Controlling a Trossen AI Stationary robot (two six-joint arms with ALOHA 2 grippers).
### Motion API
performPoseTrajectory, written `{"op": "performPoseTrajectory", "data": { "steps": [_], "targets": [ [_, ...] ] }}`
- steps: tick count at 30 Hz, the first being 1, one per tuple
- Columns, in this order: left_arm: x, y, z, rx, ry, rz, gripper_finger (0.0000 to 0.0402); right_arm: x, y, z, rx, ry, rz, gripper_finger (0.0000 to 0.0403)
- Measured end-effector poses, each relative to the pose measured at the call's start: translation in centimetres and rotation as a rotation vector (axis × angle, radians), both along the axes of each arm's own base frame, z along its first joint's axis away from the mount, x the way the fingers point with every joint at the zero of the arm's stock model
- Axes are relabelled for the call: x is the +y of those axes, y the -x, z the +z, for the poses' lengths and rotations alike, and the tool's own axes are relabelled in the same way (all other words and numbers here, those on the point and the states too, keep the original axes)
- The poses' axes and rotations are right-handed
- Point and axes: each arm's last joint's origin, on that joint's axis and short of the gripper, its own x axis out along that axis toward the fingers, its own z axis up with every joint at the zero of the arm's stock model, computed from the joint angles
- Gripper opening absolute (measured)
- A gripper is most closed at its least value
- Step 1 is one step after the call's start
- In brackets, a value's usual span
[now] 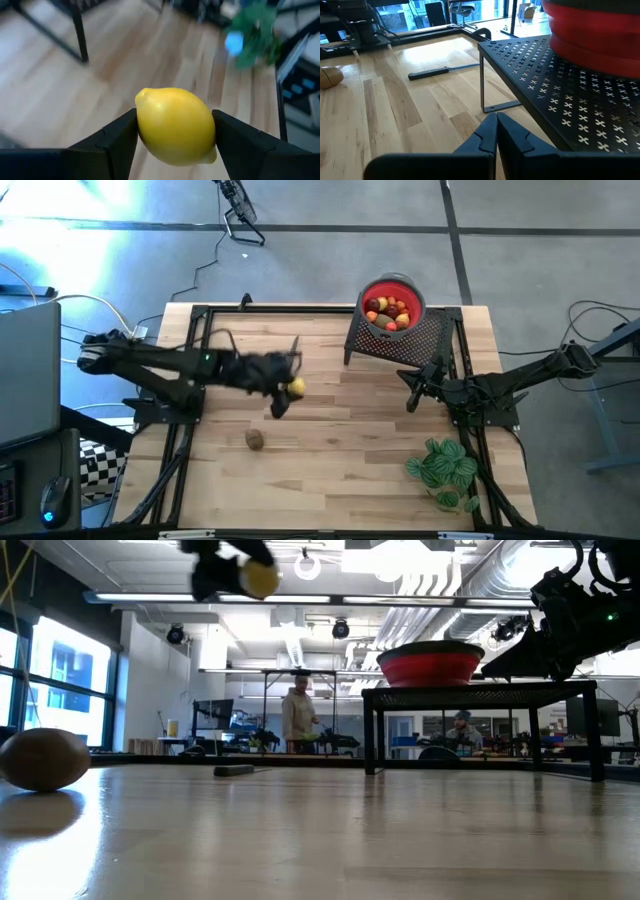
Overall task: Pick & Place Fruit
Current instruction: Put the yellow lemon into the red strainer bowl on the shelf
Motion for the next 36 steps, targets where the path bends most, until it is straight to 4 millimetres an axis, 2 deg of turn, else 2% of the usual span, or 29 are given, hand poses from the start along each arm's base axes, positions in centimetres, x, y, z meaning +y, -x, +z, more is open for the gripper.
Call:
{"op": "performPoseTrajectory", "data": {
  "steps": [5, 9, 16, 20, 29, 32, 36],
  "targets": [
    [3.8, -0.7, 1.0, -0.113, -0.045, 0.013, 0.0232, 0.0, 0.0, 0.0, 0.0, 0.0, 0.0, 0.0002],
    [6.0, -0.7, 1.5, -0.16, -0.09, 0.01, 0.0232, 0.0, 0.0, 0.0, 0.0, 0.0, 0.0, 0.0002],
    [8.0, -0.7, 2.5, -0.258, -0.207, 0.041, 0.0232, 0.0, 0.0, 0.0, 0.0, 0.0, 0.0, 0.0002],
    [8.9, -1.4, 2.8, -0.318, -0.257, 0.056, 0.0232, 0.0, 0.0, 0.0, -0.004, -0.003, -0.001, 0.0002],
    [10.5, -4.7, 1.1, -0.398, -0.308, 0.079, 0.0232, 0.0, -0.1, 0.1, -0.023, -0.01, 0.002, 0.0002],
    [11.6, -5.8, 0.4, -0.421, -0.315, 0.105, 0.0232, 0.0, -0.1, 0.1, -0.022, -0.01, 0.002, 0.0002],
    [13.2, -7.7, 0.9, -0.434, -0.324, 0.134, 0.0232, 0.0, -0.1, 0.1, -0.022, -0.009, 0.002, 0.0002]
  ]
}}
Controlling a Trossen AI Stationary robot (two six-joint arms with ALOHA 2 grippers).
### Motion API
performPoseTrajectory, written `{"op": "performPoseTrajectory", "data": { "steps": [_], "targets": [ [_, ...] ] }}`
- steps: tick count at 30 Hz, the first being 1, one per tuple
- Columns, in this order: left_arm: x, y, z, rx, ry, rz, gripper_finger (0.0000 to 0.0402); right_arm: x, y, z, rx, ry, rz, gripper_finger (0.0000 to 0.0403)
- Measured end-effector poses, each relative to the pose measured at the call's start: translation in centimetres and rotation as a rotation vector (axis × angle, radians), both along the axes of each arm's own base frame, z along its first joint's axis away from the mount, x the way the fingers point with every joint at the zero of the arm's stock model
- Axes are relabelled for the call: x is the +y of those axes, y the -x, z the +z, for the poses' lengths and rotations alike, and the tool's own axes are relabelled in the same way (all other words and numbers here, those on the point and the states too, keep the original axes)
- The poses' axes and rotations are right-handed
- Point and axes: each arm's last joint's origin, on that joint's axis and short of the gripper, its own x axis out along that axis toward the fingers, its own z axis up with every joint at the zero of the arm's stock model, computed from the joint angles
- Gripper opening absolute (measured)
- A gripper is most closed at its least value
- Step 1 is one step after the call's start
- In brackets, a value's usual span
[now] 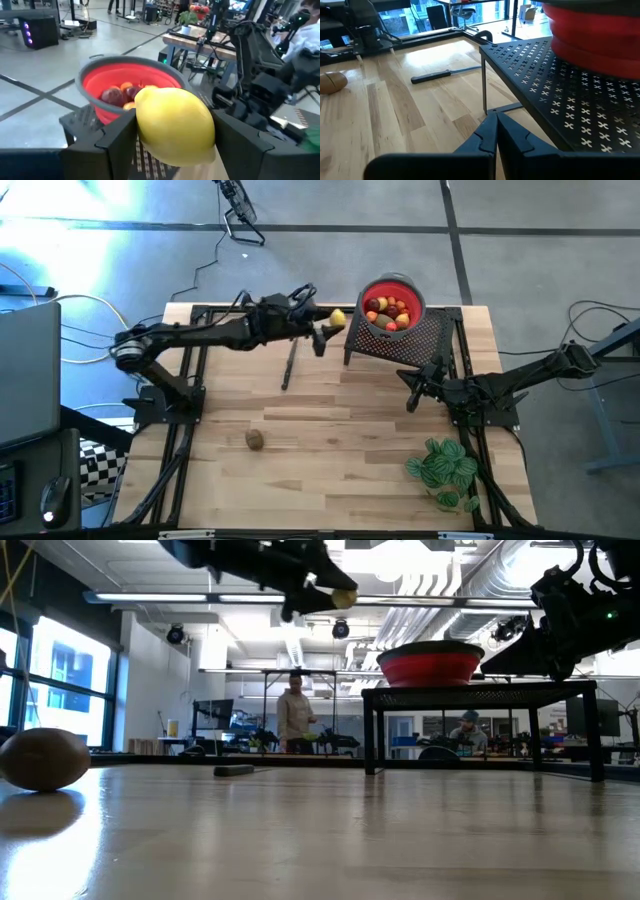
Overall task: Pick & Place Fruit
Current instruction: Put the yellow lemon into the red strainer bowl on the shelf
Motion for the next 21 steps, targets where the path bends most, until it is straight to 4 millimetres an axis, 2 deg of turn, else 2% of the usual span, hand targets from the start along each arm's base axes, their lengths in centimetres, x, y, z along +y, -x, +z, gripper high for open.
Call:
{"op": "performPoseTrajectory", "data": {
  "steps": [12, 15, 21],
  "targets": [
    [5.5, -7.3, 3.4, 0.064, -0.065, 0.017, 0.0232, 0.0, 0.0, -0.1, 0.011, 0.005, 0.002, 0.0003],
    [6.5, -8.7, 3.8, 0.056, -0.069, 0.013, 0.0232, 0.0, 0.1, -0.2, 0.023, 0.01, 0.003, 0.0003],
    [7.5, -11.2, 2.9, 0.037, -0.07, -0.011, 0.0232, 0.0, 0.1, -0.2, 0.03, 0.013, 0.002, 0.0003]
  ]
}}
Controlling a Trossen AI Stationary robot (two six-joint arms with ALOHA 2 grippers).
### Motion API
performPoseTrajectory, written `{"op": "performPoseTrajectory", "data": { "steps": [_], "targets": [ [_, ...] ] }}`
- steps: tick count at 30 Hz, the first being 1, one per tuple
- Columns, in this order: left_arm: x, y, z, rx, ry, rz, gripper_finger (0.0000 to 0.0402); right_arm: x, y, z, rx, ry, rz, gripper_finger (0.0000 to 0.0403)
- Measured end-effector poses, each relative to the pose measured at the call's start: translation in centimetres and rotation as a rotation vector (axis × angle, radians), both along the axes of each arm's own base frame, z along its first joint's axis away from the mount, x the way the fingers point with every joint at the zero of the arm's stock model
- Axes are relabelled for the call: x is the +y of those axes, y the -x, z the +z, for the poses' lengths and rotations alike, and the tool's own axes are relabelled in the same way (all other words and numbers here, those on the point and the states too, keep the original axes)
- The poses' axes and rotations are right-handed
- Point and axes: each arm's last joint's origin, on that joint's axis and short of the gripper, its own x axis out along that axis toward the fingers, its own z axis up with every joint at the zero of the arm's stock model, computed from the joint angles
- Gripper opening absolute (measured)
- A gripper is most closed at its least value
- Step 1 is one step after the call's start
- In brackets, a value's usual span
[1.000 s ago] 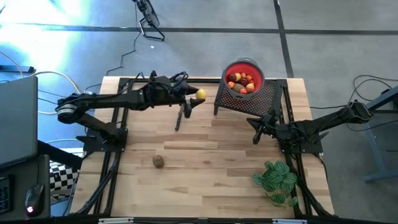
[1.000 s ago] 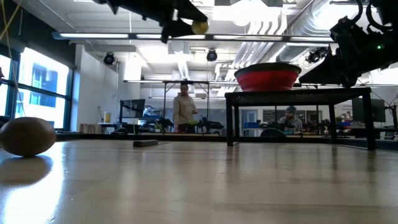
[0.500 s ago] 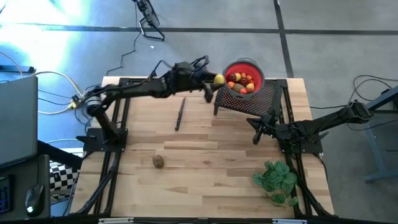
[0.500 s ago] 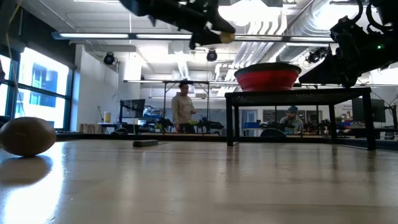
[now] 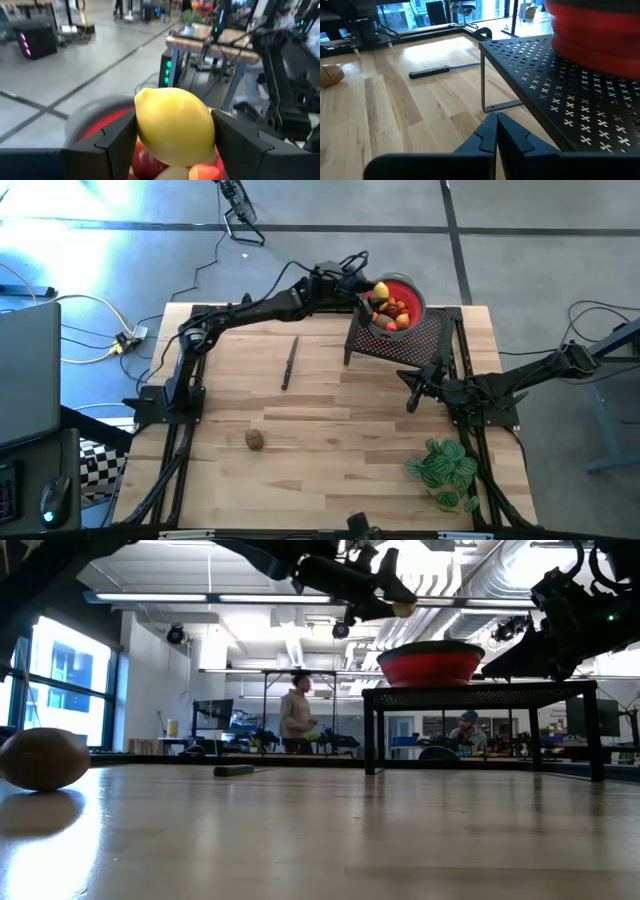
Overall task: Pick & Place Fruit
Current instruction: Put the yellow lemon into the red strainer bowl on the shelf
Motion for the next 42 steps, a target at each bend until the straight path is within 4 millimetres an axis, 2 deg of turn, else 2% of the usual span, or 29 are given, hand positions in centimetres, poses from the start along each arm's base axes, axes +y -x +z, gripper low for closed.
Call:
{"op": "performPoseTrajectory", "data": {
  "steps": [6, 18, 42],
  "targets": [
    [0.5, -1.1, -2.0, 0.041, 0.028, -0.001, 0.0232, 0.0, 0.0, 0.0, 0.003, 0.004, 0.0, 0.0003],
    [-0.3, -2.3, -4.0, 0.089, 0.049, -0.025, 0.0232, 0.0, 0.0, 0.0, 0.008, 0.008, -0.002, 0.0002],
    [-0.8, -2.5, -4.7, 0.14, 0.088, -0.004, 0.0237, 0.0, 0.0, 0.0, 0.007, 0.006, -0.002, 0.0002]
  ]
}}
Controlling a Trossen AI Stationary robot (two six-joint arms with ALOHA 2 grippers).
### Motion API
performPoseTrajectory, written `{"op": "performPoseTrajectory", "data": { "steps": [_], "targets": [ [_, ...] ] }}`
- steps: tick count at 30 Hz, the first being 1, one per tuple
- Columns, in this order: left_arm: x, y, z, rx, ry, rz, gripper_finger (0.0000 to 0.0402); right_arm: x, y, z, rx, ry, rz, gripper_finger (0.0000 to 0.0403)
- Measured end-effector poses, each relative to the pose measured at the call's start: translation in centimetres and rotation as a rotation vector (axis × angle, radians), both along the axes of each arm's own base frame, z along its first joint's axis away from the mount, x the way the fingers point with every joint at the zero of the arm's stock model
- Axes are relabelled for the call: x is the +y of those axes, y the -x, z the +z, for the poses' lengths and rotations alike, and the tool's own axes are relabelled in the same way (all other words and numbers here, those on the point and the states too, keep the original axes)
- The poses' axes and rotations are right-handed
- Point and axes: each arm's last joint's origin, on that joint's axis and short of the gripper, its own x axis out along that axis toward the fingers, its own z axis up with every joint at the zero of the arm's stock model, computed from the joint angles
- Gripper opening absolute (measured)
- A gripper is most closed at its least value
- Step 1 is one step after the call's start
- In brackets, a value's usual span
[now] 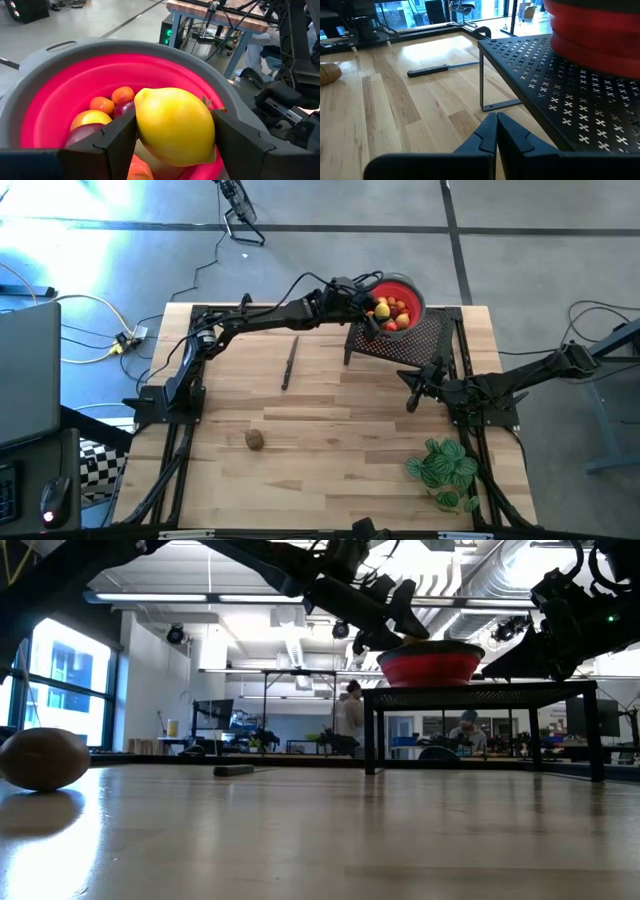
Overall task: Pick & Place Fruit
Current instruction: Put the yellow lemon into the red strainer bowl on the shelf, then put the brown kiwi into the red strainer bowl on the shelf
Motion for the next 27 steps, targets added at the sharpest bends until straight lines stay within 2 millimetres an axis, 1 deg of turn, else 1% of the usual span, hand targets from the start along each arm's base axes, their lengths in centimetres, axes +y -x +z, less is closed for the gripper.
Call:
{"op": "performPoseTrajectory", "data": {
  "steps": [16, 23, 27],
  "targets": [
    [0.0, 0.1, -0.3, 0.021, 0.02, 0.003, 0.0246, 0.0, 0.0, 0.0, 0.0, 0.0, 0.0, 0.0002],
    [0.1, 0.0, 0.1, -0.017, 0.013, 0.005, 0.0246, 0.0, 0.0, 0.0, 0.0, 0.0, 0.0, 0.0002],
    [0.1, -0.1, 0.8, -0.079, -0.019, -0.006, 0.0246, 0.0, 0.0, 0.0, 0.0, 0.0, 0.0, 0.0002]
  ]
}}
